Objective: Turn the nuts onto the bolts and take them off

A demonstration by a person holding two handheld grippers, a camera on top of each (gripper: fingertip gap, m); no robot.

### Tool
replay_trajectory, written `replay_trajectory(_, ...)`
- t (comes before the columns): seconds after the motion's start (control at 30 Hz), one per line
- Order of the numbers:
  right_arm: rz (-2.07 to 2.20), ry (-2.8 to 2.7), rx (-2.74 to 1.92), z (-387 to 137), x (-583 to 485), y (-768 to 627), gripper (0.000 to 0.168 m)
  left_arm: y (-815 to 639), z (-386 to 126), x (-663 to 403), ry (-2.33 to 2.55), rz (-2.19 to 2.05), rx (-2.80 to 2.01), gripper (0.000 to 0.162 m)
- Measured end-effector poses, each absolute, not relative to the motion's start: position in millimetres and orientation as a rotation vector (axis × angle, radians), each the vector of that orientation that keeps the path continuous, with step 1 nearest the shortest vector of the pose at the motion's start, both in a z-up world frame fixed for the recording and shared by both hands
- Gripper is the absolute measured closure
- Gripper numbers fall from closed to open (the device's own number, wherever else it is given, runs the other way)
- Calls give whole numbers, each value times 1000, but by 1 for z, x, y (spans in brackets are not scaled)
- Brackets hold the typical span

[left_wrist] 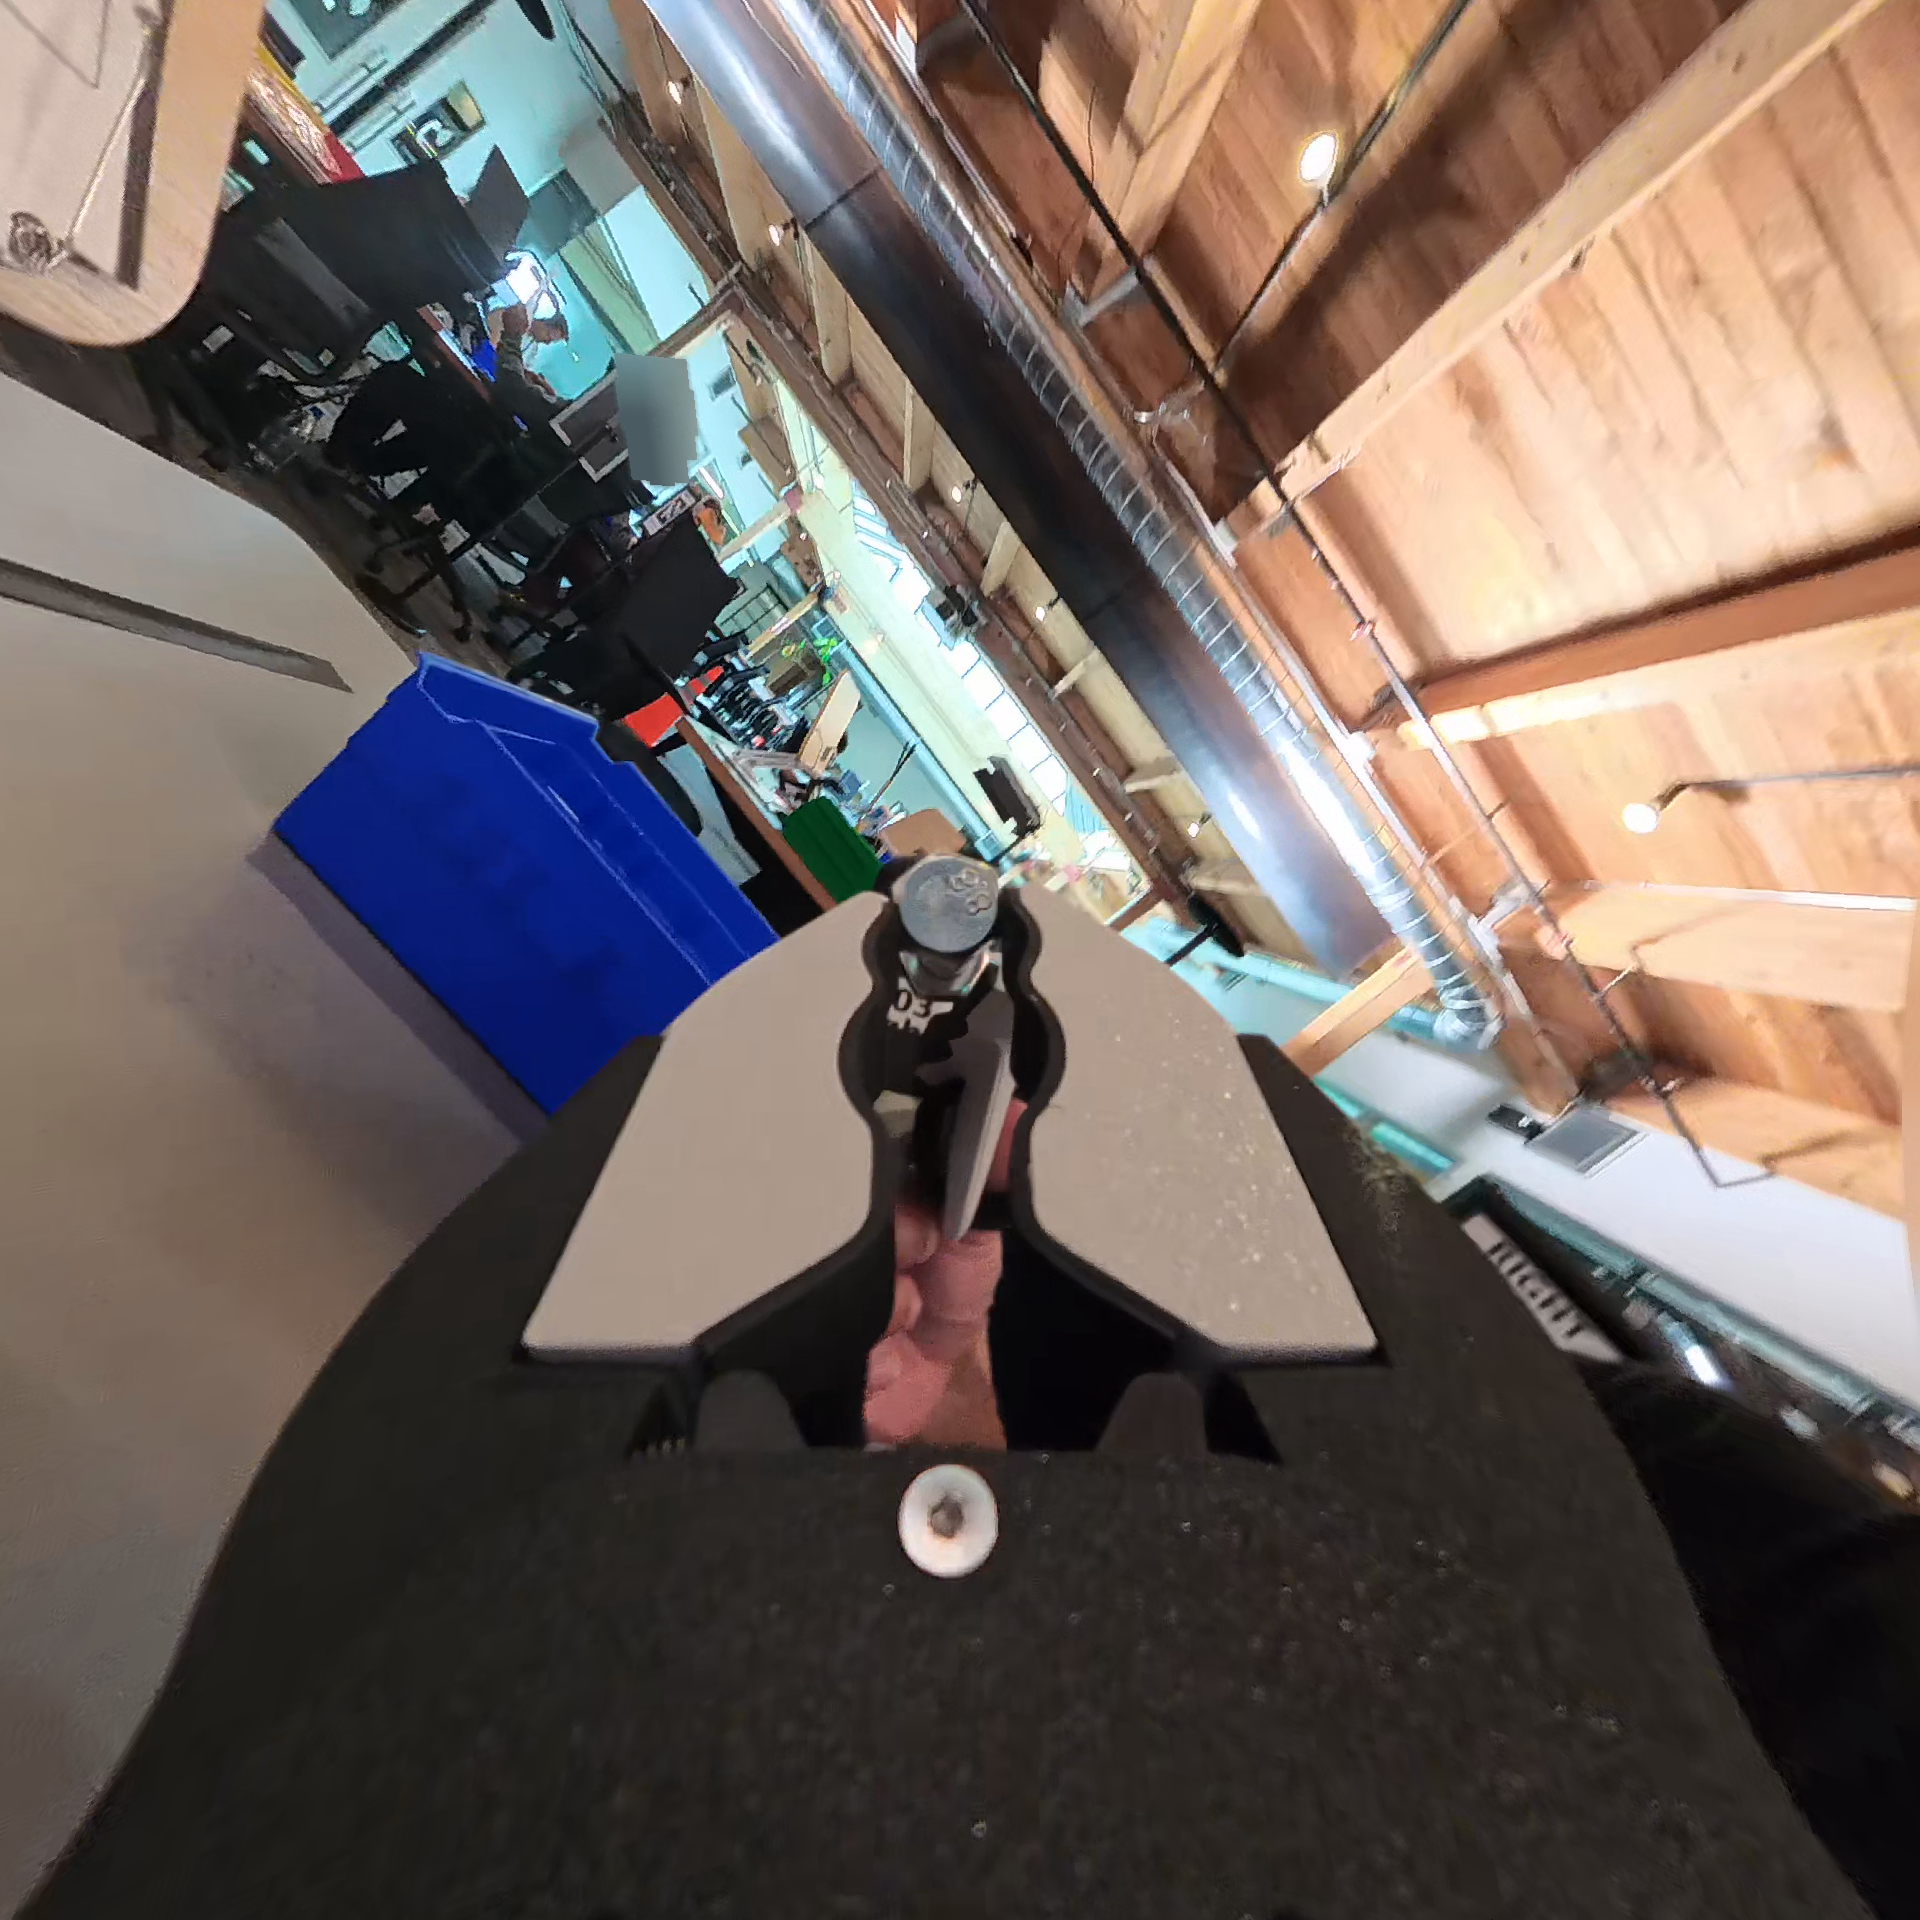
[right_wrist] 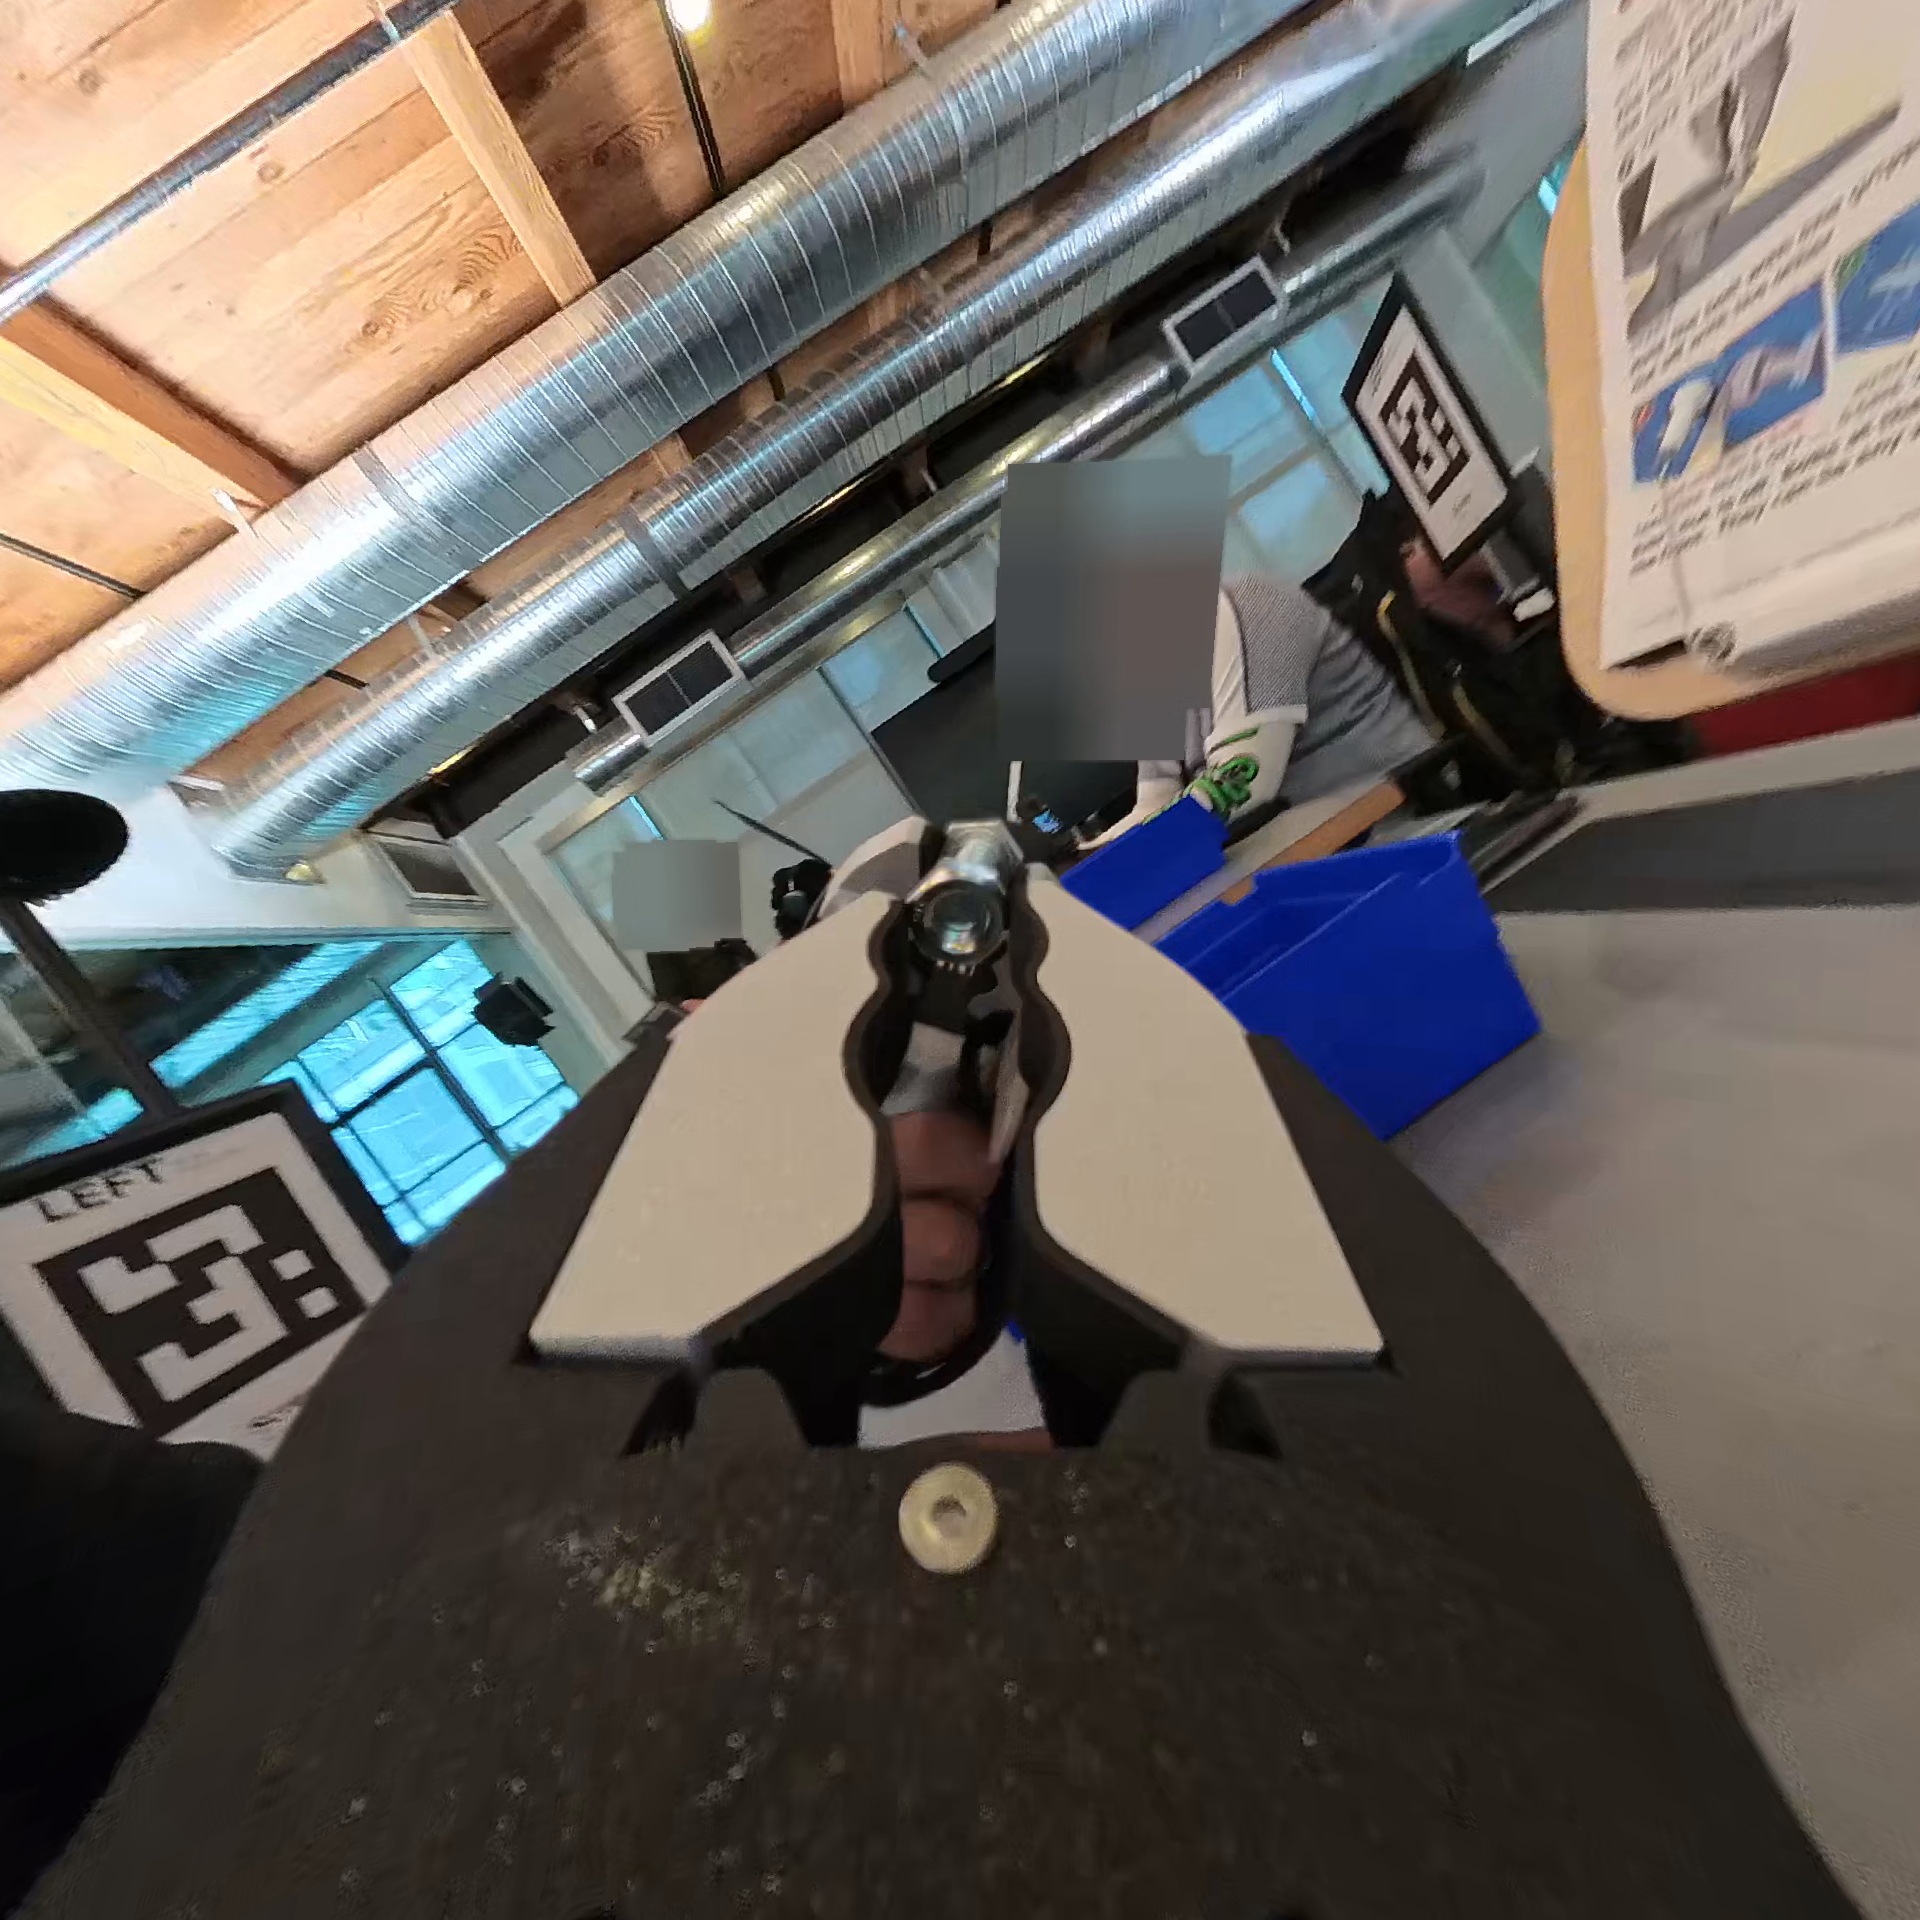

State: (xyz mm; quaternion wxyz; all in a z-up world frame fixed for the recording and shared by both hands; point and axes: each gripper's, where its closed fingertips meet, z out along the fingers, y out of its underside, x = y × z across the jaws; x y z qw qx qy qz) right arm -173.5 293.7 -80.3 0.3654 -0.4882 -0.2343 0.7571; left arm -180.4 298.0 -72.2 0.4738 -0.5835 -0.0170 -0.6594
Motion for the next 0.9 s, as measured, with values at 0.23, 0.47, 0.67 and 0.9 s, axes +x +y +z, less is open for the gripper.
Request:
replay_trajectory(0.23,2140,-543,-1369,-82,-179,281,150,292,-67,-180,126,-1492,-1444,144)
replay_trajectory(0.47,2362,-481,-1322,-80,-184,269,168,292,-75,-170,176,-1396,-1507,145)
replay_trajectory(0.67,2079,-641,-1322,-82,-181,275,157,292,-65,-185,102,-1504,-1430,145)
replay_trajectory(0.9,1397,-913,-1259,-98,-188,278,115,287,-53,-187,12,-1709,-1312,145)
